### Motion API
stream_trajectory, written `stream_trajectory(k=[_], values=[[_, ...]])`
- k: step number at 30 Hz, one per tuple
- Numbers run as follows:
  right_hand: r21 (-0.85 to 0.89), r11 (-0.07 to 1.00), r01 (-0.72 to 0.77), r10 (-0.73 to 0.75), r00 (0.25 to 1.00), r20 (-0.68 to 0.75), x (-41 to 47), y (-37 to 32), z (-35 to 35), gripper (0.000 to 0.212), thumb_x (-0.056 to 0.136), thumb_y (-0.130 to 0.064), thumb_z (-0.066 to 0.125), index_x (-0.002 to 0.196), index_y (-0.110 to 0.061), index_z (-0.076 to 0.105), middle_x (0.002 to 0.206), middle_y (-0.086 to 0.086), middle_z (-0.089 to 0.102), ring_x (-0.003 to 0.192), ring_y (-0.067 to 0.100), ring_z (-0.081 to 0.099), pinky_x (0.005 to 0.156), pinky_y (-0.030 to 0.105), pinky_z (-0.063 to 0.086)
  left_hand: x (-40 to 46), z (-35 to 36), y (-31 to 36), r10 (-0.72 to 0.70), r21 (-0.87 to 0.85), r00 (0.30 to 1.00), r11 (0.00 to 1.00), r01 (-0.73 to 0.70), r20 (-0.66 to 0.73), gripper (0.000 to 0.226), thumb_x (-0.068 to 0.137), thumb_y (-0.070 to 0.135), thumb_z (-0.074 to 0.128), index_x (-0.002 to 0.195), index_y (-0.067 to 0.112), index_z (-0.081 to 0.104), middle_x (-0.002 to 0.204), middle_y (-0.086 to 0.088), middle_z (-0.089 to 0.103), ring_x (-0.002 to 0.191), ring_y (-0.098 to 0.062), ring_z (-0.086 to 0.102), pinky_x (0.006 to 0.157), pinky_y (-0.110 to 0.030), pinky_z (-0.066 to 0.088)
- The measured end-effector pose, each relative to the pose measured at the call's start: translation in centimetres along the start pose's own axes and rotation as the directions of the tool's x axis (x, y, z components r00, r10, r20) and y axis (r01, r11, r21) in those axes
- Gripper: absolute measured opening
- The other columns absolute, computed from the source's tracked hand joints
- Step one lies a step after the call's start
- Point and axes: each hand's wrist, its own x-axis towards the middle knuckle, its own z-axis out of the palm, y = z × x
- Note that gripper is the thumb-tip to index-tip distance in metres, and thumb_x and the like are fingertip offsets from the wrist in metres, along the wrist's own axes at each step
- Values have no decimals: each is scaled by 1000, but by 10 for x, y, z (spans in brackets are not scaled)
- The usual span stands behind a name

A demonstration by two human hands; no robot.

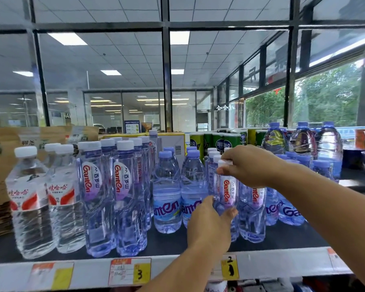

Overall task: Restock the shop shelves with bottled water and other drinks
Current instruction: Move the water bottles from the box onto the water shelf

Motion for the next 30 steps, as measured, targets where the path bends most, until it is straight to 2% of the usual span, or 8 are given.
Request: stream_trajectory(k=[5, 7, 11, 17, 21, 24, 27, 30], values=[[18, 1000, -9, 9, 1000, 11, 2, 0, -1, 51, 94, -55, 59, 115, -9, 67, 114, 10, 70, 105, 30, 64, 92, 47, 52, -4, 1, 0, -6, 17, 1000, 1000, 6, -7, 57, 87, 53, 62, 138, 31, 47, 132, 6, 60, 118, -22, 57, 99, -43, 49], [18, 1000, -12, 11, 1000, 25, 3, 1, -1, 51, 94, -55, 59, 117, -10, 67, 116, 10, 70, 106, 30, 64, 93, 47, 52, -5, 1, 0, -9, 23, 1000, 1000, 9, -6, 58, 88, 53, 62, 139, 30, 46, 134, 7, 58, 121, -21, 56, 101, -42, 48], [10, 1000, -19, 18, 999, 35, 3, 2, -3, 51, 93, -57, 59, 118, -13, 66, 118, 8, 69, 107, 28, 63, 94, 47, 52, -11, 1, -7, 13, 31, 1000, 999, -13, -12, 46, 93, 42, 60, 135, 27, 47, 125, 11, 55, 112, -13, 54, 98, -29, 46], [12, 1000, -26, 25, 999, 45, -5, 0, -5, 48, 96, -54, 57, 121, -14, 64, 120, 7, 68, 108, 28, 62, 94, 46, 52, -27, -8, -11, 23, 119, 1000, 993, -22, -14, 50, 95, 35, 59, 142, 30, 42, 135, 11, 52, 119, -12, 54, 105, -32, 44], [49, 998, -35, 32, 998, 53, -14, -4, -7, 42, 99, -46, 56, 123, -11, 63, 122, 9, 67, 110, 28, 61, 94, 45, 51, -32, -17, -3, 43, 145, 999, 989, -40, -24, 45, 96, 32, 58, 138, 27, 46, 131, 9, 54, 118, -12, 53, 104, -32, 44], [12, 999, -35, 34, 999, 36, -19, -6, -8, 39, 100, -47, 53, 119, -13, 62, 119, 7, 68, 103, 26, 60, 91, 44, 52, -37, -20, 1, 54, 152, 998, 987, -48, -34, 43, 95, 31, 59, 137, 27, 48, 128, 10, 55, 115, -11, 54, 103, -31, 45], [-58, 997, -43, 42, 999, -25, -24, -4, -8, 50, 96, -58, 52, 126, -18, 54, 118, 6, 68, 101, 27, 63, 86, 41, 52, -45, -22, 1, 73, 154, 997, 986, -67, -37, 41, 96, 30, 58, 136, 28, 48, 131, 10, 55, 113, -10, 55, 103, -30, 46], [-89, 996, -32, 23, 995, -99, -35, -3, -13, 64, 96, -62, 49, 143, -19, 40, 118, 6, 68, 107, 29, 63, 86, 39, 49, -51, -24, 0, 113, 196, 992, 975, -102, -49, 36, 97, 32, 56, 132, 31, 50, 129, 11, 55, 110, -8, 56, 100, -28, 46]])
